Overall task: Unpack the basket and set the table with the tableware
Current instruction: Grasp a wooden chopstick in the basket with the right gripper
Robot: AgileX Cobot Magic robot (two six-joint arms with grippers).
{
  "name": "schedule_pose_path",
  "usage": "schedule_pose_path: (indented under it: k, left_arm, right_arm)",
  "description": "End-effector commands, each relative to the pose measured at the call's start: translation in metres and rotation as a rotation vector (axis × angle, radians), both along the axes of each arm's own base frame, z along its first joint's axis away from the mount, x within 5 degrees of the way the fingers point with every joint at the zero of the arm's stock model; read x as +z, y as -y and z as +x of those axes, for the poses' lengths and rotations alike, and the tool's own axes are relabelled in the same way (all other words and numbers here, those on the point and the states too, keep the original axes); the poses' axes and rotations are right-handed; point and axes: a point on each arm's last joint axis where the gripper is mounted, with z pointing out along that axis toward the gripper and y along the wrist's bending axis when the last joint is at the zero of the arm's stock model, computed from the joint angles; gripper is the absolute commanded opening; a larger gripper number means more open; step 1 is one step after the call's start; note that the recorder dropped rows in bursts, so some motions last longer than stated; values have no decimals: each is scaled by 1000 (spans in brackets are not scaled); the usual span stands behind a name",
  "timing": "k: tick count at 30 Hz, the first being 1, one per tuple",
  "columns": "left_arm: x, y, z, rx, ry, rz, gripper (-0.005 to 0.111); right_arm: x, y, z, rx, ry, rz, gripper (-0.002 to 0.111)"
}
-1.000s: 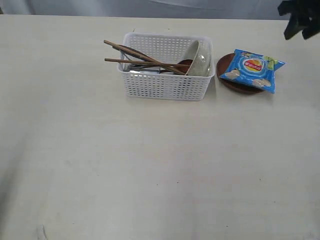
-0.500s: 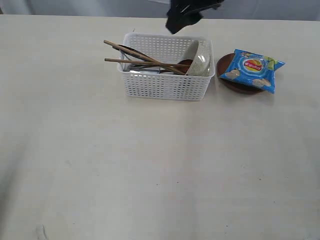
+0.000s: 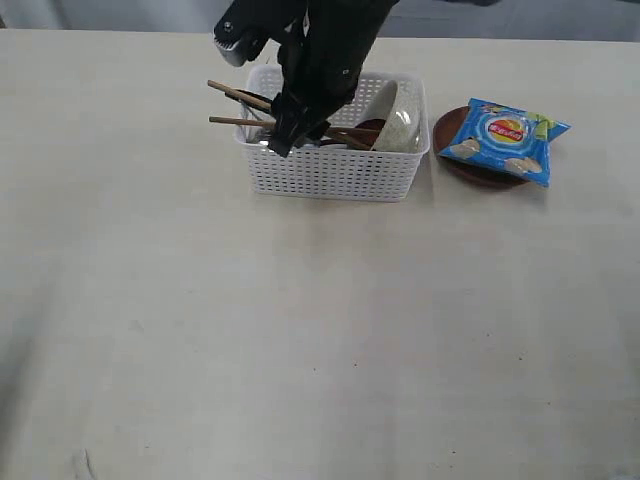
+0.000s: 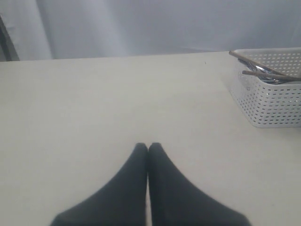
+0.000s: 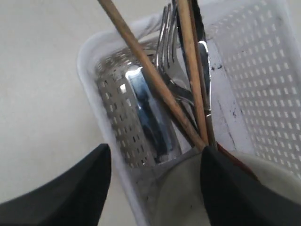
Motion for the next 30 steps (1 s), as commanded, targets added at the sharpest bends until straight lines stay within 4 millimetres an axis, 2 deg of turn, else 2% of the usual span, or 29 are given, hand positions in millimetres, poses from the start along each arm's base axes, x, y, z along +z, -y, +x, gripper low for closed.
schedule_pose_path:
  k: [1,9,15,21,24,30]
  left_arm:
    - [0,0,0,-7,5,3,0]
    - [0,0,0,-7,5,3,0]
    - [0,0,0,-7,5,3,0]
    - [0,1,0,-8,4,-6,0]
    - [0,0,0,-8,4,-4,0]
    - [0,0,0,-8,4,-4,0]
  right_arm:
    - [-4,-2,8,-39,60,18,54]
    - [-21,-2,11,-40,32,-20,54]
    - [-19,-3,14,-28,74,-7,54]
    - [-33,-4,20,-45,89,-31,54]
    - [-38,-2,23,-55,109,-60,46]
    - [-41,-3,25,-49,127,-63,18]
